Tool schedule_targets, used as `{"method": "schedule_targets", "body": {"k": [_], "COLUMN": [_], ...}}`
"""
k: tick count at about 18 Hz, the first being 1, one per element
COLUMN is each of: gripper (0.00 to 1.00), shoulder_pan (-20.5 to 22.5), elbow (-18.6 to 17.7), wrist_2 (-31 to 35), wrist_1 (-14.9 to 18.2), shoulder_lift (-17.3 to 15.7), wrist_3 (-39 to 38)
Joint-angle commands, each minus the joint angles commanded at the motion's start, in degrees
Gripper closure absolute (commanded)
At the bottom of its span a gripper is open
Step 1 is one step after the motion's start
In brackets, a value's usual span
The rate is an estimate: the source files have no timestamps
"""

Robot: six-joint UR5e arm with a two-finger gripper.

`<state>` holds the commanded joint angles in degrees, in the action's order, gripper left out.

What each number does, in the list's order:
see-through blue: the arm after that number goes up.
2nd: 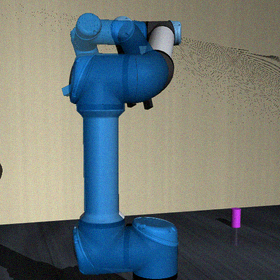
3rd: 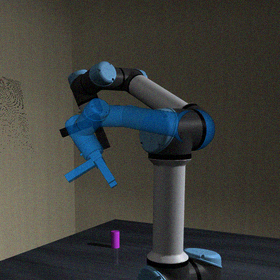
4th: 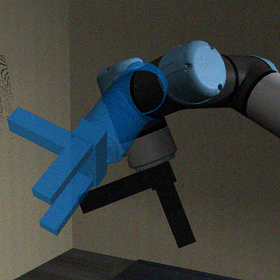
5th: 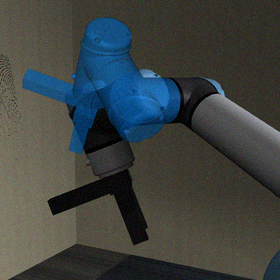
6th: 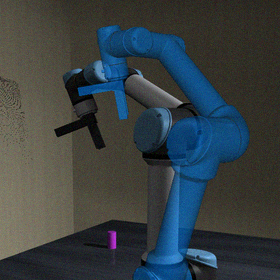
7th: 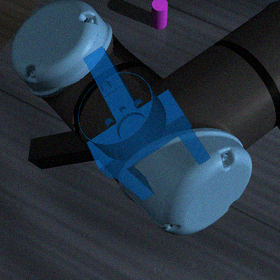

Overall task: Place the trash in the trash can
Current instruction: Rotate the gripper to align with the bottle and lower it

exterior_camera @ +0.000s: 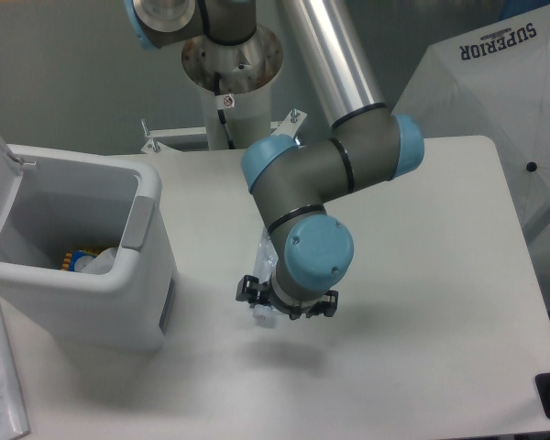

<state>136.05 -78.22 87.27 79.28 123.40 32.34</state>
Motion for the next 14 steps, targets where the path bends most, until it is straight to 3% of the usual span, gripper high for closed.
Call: {"method": "schedule_targets", "body": {"k": [14], "gripper": [0.0], "shoulder_pan": [-3.7], "elbow": [0.4], "wrist_2": [6.8], "wrist_1": [-0.4], "shoulder_lift": [4.2], "wrist_3": [0.4]}}
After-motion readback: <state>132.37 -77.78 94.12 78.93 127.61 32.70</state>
